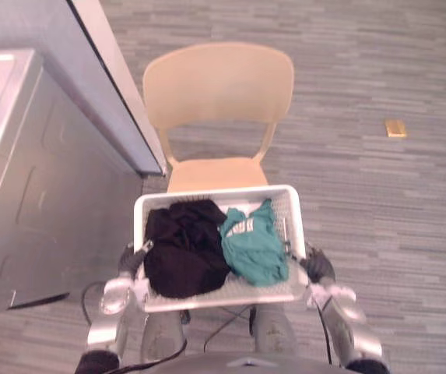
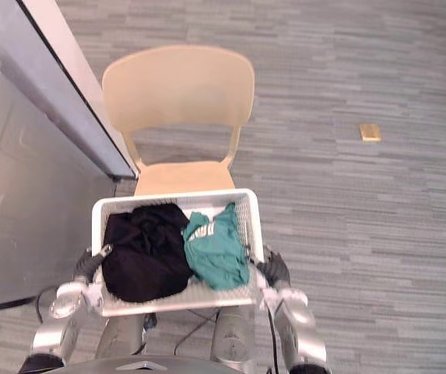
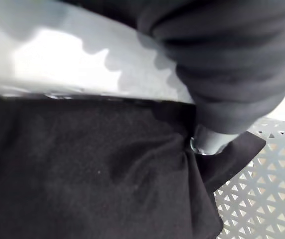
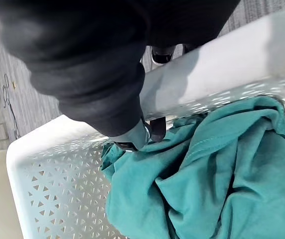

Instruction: Pick up the laundry basket with both hands and put the clothes into the washing machine.

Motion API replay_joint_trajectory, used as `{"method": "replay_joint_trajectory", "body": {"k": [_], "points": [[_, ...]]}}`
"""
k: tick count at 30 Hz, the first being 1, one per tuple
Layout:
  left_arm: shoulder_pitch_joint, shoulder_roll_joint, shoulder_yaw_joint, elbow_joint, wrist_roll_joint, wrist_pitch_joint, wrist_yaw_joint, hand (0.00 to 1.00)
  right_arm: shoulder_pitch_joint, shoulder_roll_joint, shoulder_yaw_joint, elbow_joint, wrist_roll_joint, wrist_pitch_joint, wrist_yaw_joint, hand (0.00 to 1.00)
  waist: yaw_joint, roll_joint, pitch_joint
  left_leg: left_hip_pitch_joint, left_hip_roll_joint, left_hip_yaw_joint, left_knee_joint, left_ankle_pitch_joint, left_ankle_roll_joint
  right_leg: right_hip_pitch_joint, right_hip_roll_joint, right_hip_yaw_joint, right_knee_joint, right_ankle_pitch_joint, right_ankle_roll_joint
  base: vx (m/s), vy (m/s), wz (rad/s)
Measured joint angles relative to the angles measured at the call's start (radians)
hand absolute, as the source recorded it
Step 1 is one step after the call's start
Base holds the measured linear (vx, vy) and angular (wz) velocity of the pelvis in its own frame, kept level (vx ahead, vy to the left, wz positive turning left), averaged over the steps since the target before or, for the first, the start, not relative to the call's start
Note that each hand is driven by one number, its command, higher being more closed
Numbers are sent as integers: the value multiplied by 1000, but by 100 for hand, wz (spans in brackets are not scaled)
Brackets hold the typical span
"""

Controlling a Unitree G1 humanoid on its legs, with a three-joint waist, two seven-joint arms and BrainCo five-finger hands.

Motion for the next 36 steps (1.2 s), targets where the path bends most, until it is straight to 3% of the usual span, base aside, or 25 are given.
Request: {"method": "replay_joint_trajectory", "body": {"k": [5,15,23,36], "points": [[-302,71,-11,169,-59,-4,37,100,-372,-137,88,165,18,0,-24,100,1,7,79,-45,-24,-22,-65,82,11,-85,-13,-3,45,21,14,-124,48,11],[-771,197,-98,421,-141,-27,89,100,-787,-218,153,367,93,-7,-123,100,-1,16,132,-126,-50,-26,-117,149,45,-211,-34,0,109,26,19,-9,4,4],[-962,200,-176,533,-195,-21,107,100,-950,-257,159,440,137,-4,-181,100,-11,21,160,-168,-33,22,-119,157,43,-271,-20,30,90,54,18,37,-47,-16],[-1096,201,-174,594,-226,-12,106,100,-1032,-262,120,477,137,11,-214,100,-14,20,160,-200,10,118,-120,134,14,-314,7,77,19,114,12,22,-74,-18]]}}
